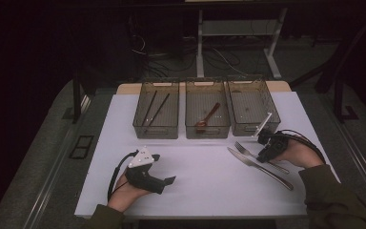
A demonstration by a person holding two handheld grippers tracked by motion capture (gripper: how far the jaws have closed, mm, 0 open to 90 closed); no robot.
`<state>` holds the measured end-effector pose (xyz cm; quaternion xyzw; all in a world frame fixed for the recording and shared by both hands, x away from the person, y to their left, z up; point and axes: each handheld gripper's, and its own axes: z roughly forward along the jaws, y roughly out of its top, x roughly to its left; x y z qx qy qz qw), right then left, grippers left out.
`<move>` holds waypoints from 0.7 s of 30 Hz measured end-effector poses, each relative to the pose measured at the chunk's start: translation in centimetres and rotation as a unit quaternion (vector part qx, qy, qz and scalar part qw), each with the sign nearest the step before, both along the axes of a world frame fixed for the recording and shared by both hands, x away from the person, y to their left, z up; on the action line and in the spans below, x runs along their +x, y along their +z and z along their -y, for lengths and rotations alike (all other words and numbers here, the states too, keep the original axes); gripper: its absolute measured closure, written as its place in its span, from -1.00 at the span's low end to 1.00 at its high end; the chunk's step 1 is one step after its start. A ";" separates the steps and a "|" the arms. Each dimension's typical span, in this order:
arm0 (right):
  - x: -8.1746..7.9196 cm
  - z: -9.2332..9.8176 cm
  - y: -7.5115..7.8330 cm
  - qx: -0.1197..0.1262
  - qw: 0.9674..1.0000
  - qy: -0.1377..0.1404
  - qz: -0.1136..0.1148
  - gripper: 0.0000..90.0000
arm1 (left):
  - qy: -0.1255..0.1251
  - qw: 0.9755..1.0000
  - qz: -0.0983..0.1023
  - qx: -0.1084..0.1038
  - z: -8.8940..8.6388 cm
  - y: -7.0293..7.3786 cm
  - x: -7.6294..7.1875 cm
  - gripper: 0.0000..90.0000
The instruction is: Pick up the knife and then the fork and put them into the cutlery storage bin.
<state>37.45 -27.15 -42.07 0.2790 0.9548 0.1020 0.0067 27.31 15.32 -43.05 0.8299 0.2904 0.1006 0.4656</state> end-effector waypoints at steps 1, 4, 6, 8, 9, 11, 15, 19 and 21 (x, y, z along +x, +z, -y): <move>0.0 0.0 0.0 -0.001 1.000 0.001 0.002 0.62 | 0.000 1.000 0.000 0.000 0.0 0.0 0.0 -0.94; 0.0 -0.2 0.0 -0.010 1.000 0.006 0.007 0.65 | -0.001 1.000 0.000 0.001 0.0 0.0 0.0 -0.94; -0.1 -0.5 0.0 -0.018 1.000 0.008 0.008 0.66 | -0.002 1.000 0.000 0.002 0.1 -0.1 0.0 -0.93; -0.3 -0.7 0.0 -0.021 1.000 0.011 0.009 0.68 | -0.002 1.000 0.000 0.002 0.1 -0.1 0.0 -0.93; -0.3 -0.7 0.0 -0.024 1.000 0.015 0.011 0.70 | -0.002 1.000 0.000 0.001 0.1 -0.1 0.0 -0.93; -0.4 -0.9 0.0 -0.024 1.000 0.013 0.006 0.75 | -0.002 1.000 0.000 0.001 0.1 -0.1 0.0 -0.93; -0.4 -1.0 0.0 -0.035 0.999 0.024 0.013 0.83 | -0.003 1.000 -0.002 0.003 0.1 -0.2 0.0 -0.93; -0.5 -1.1 0.1 -0.036 0.999 0.017 0.010 0.85 | -0.004 1.000 -0.002 0.005 0.2 -0.2 0.0 -0.93; -0.5 -1.1 0.1 -0.034 0.999 0.015 0.009 0.86 | -0.005 1.000 -0.002 0.006 0.2 -0.2 0.0 -0.93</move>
